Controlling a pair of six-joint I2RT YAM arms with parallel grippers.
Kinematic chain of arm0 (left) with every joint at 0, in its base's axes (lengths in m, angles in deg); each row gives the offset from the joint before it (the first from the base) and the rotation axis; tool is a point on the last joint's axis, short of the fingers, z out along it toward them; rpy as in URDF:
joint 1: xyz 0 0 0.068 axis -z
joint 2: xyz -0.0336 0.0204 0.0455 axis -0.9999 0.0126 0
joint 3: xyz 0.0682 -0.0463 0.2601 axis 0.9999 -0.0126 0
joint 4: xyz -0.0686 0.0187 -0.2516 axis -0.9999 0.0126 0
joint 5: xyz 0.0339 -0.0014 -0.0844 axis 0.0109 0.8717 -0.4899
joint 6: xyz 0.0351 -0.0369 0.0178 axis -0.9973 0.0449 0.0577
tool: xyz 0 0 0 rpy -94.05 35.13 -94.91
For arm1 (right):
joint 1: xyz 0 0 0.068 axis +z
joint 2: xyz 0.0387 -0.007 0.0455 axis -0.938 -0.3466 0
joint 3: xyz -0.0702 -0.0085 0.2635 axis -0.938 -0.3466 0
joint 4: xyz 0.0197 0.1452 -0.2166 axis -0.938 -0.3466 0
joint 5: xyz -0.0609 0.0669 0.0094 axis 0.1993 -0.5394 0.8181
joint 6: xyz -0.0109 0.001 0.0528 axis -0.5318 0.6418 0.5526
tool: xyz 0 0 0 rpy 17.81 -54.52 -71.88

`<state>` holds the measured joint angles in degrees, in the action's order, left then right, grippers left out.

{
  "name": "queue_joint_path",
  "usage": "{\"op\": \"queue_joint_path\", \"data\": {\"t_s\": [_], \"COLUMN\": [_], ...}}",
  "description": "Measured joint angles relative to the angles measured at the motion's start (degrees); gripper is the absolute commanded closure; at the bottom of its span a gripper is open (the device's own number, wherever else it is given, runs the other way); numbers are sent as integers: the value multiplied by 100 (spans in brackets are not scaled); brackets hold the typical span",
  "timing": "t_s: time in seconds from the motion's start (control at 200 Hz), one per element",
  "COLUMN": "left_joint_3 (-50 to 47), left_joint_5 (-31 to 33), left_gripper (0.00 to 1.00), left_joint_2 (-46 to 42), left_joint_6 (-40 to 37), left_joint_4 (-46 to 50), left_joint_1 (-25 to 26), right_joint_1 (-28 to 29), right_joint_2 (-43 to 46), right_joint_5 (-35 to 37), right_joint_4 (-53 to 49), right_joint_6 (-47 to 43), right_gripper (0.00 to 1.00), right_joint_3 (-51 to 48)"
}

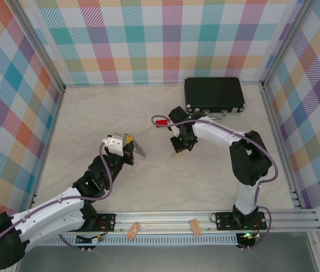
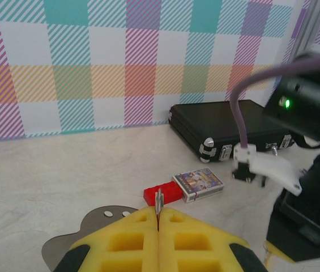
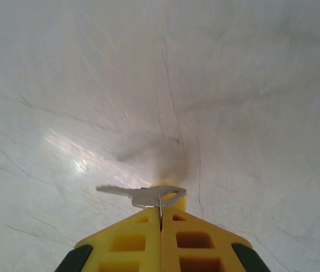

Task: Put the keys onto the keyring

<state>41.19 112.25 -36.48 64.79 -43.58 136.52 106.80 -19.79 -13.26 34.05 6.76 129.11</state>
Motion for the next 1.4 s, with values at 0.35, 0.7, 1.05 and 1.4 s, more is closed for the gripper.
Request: {"op": "queue_joint_path", "data": {"t_s": [0.35, 0.7, 1.05, 1.4], "left_joint_3": [0, -2, 0, -2], "left_joint_5": [13, 11, 11, 11], "left_gripper": [100, 100, 100, 100], "left_joint_2": [-28, -24, -24, -24], "left_joint_6": [0, 0, 0, 0], "left_joint_4": [4, 4, 4, 4], "left_joint_1": [0, 0, 0, 0], "right_joint_1": [-15, -26, -26, -26], "right_joint_2": [-249, -234, 98, 179], "right_joint_5": [129, 125, 76, 83], "right_joint_4": [50, 249, 396, -26], "right_joint_6": [-42, -24, 11, 4], "right_gripper": [100, 100, 100, 100], "right_joint_3": [636, 68, -730, -879]}}
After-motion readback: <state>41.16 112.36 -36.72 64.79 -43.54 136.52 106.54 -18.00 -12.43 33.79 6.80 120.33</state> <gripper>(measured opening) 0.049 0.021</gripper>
